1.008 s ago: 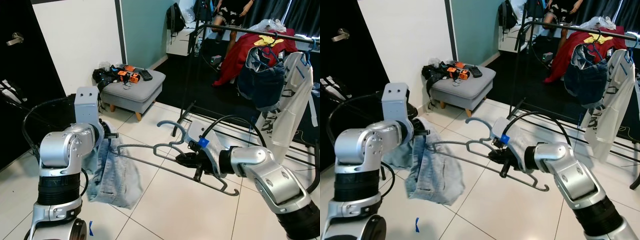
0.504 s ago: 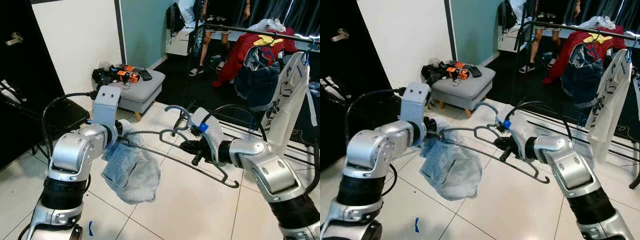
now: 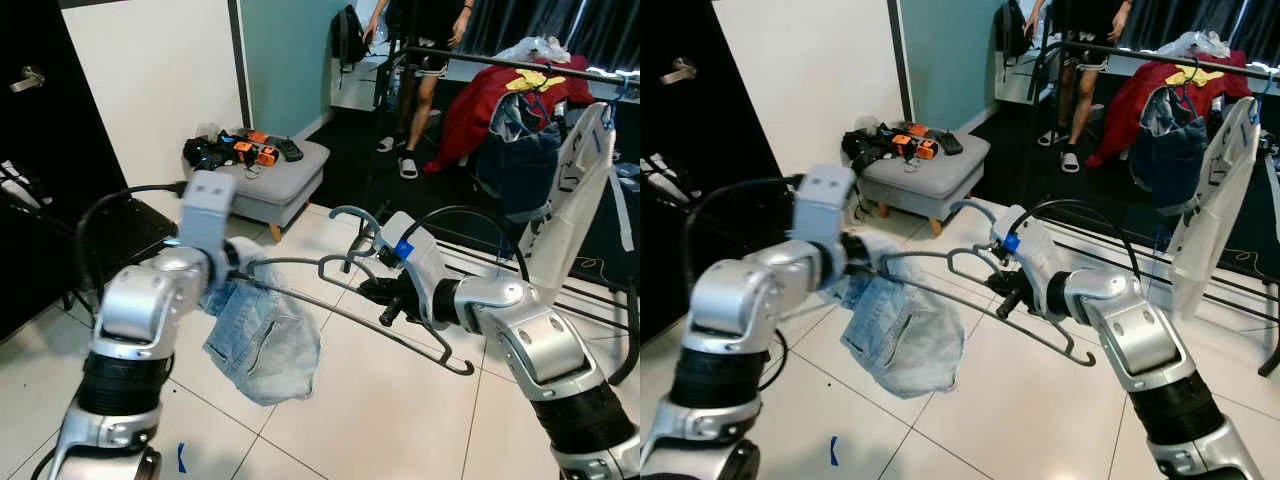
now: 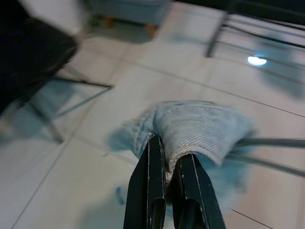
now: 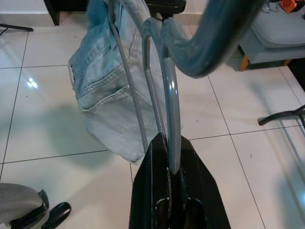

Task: Hang hanger

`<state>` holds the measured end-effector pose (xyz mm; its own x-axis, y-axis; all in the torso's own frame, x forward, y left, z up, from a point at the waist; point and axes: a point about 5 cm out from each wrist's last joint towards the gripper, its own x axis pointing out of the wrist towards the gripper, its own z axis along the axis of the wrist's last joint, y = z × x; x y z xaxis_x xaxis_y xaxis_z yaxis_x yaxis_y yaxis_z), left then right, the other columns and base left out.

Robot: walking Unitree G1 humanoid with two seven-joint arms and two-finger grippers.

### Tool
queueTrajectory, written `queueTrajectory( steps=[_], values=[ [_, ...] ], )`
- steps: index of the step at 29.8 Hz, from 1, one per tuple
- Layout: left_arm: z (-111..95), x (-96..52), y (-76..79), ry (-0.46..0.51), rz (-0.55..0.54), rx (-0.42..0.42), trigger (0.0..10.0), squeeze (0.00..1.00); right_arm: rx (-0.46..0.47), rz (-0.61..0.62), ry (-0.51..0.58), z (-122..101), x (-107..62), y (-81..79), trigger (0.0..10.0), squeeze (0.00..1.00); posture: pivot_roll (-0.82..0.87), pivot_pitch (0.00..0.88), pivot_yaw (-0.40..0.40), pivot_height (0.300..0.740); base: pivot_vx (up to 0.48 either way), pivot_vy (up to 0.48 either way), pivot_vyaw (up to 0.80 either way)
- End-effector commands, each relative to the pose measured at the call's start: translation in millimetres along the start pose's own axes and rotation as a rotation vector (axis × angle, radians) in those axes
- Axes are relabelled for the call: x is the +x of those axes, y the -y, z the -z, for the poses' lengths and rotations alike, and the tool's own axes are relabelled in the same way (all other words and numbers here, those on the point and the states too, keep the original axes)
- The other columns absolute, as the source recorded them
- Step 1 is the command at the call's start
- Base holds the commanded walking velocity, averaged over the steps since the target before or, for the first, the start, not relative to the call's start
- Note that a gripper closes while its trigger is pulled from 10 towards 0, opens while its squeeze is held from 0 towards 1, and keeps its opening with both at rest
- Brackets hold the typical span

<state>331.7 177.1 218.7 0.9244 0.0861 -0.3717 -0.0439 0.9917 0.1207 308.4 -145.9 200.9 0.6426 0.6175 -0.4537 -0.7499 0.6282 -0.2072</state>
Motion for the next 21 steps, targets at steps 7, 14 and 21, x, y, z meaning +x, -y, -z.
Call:
queueTrajectory(
  steps=[7, 14, 21],
  values=[
    [11, 1.8, -22.2, -0.026, -0.122, 0.001, 10.0, 0.00, -0.053, -0.063, 0.027, -5, -4.6, -10.4, 10.0, 0.00, -0.08, 0.000, 0.052, 0.736, 0.000, 0.000, 0.00],
    [2, -1.5, -1.3, 0.046, -0.009, -0.014, 10.0, 0.00, -0.065, -0.077, 0.047, -8, -4.5, -12.9, 10.0, 0.00, -0.07, 0.000, 0.050, 0.736, 0.000, 0.000, 0.00],
    [-10, -10.0, 36.2, 0.071, 0.226, -0.081, 10.0, 0.00, -0.073, -0.084, 0.047, -8, -0.7, -16.4, 10.0, 0.00, -0.07, 0.000, 0.049, 0.736, 0.000, 0.000, 0.00]
  ],
)
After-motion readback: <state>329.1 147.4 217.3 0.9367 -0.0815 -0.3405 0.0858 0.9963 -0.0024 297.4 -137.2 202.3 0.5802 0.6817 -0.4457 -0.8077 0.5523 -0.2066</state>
